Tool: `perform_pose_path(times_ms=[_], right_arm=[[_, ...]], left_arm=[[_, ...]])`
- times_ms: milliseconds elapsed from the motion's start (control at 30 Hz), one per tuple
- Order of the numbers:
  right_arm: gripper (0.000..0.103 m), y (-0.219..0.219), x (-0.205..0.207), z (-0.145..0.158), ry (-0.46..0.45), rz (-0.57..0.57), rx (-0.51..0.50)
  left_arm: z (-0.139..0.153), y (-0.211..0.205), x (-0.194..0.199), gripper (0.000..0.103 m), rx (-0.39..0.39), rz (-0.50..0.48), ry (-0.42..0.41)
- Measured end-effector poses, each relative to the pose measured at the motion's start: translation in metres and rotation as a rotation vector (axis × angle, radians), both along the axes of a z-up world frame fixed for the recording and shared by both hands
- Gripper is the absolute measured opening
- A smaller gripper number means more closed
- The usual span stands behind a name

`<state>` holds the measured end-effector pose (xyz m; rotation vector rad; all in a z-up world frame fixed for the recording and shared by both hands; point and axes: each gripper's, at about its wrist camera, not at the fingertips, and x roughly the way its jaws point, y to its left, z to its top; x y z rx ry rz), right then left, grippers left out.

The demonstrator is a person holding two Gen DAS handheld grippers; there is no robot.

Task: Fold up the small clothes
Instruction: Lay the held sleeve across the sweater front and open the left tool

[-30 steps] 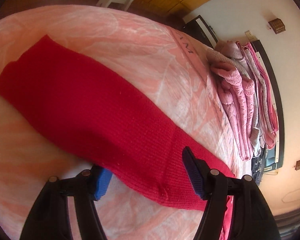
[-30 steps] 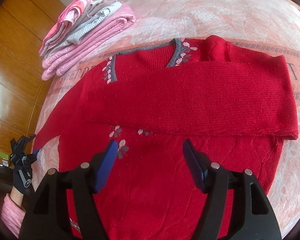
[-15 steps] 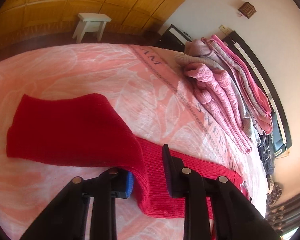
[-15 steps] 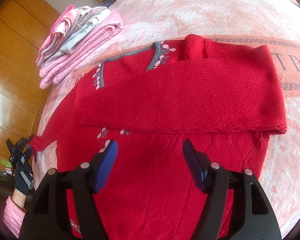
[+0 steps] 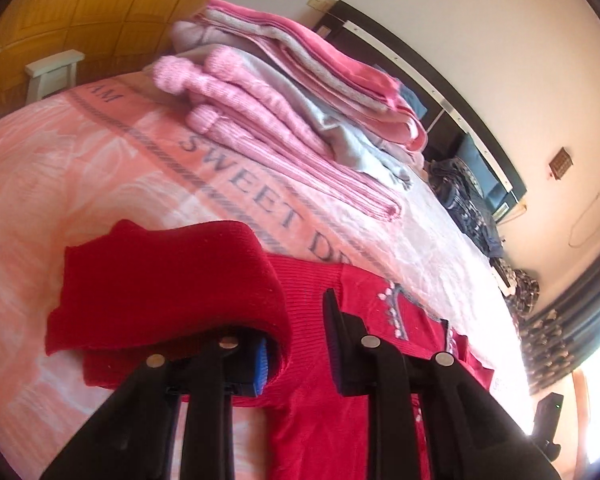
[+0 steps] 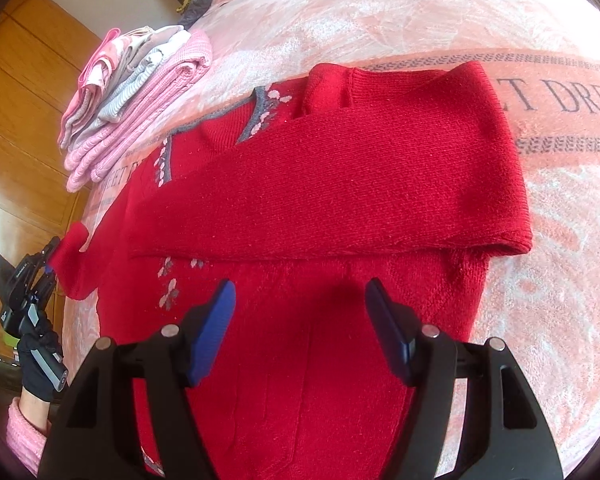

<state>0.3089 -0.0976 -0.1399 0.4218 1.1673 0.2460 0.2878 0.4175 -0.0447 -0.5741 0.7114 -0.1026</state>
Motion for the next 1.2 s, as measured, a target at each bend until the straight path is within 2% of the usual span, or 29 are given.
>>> perform_pose_path(times_ms=[200,400,467,533,633,767,800,867,900,1000,1067,1133,1200], right_arm=[[0.067,-0.018,-0.006,-0.005,-0.001,-0.009,0.000],[0.067,-0.034,-0.010,-0.008,0.000,-0.021,0.015],[0.067,-0.038,-0.011,-0.008,-0.002,-0.025,0.018],[0.067,-0.040,-0.011,-0.008,0.001,-0.029,0.024],[0.067,-0.041,-0.011,-0.010,0.007,-0.027,0.023],[0.068,-0.035,-0.009,-0.010,0.008,-0.015,-0.004],[0.068,-0.034,-0.008,-0.009,0.009,-0.014,-0.009],[0.068,-0.033,-0.006,-0.007,0.010,-0.016,-0.014],[0.068,-0.032,-0.005,-0.005,0.009,-0.018,-0.016],[0.068,-0.026,0.000,0.003,-0.002,-0.013,-0.028],[0.068,-0.019,0.003,0.009,-0.002,-0.005,-0.026],[0.068,-0.004,0.009,0.018,-0.004,0.015,-0.026],[0.069,0.019,0.015,0.029,-0.016,0.057,-0.015]], left_arm=[[0.003,-0.085,0.017,0.023,0.005,-0.138,-0.024],[-0.017,-0.160,0.023,0.023,0.001,-0.243,-0.007],[-0.026,-0.182,0.027,0.024,0.011,-0.281,0.021],[-0.040,-0.198,0.031,0.033,0.023,-0.304,0.058],[-0.068,-0.214,0.037,0.038,0.053,-0.332,0.178],[-0.073,-0.216,0.030,0.041,0.084,-0.362,0.173],[-0.068,-0.214,0.028,0.042,0.074,-0.370,0.178],[-0.059,-0.206,0.023,0.050,0.026,-0.387,0.202],[-0.056,-0.201,0.022,0.057,0.022,-0.396,0.241],[-0.056,-0.178,0.004,0.057,0.044,-0.377,0.436],[-0.059,-0.153,-0.018,0.056,-0.066,-0.382,0.493],[-0.052,-0.128,-0.036,0.056,-0.063,-0.354,0.468],[-0.040,-0.104,-0.042,0.056,-0.018,-0.326,0.406]])
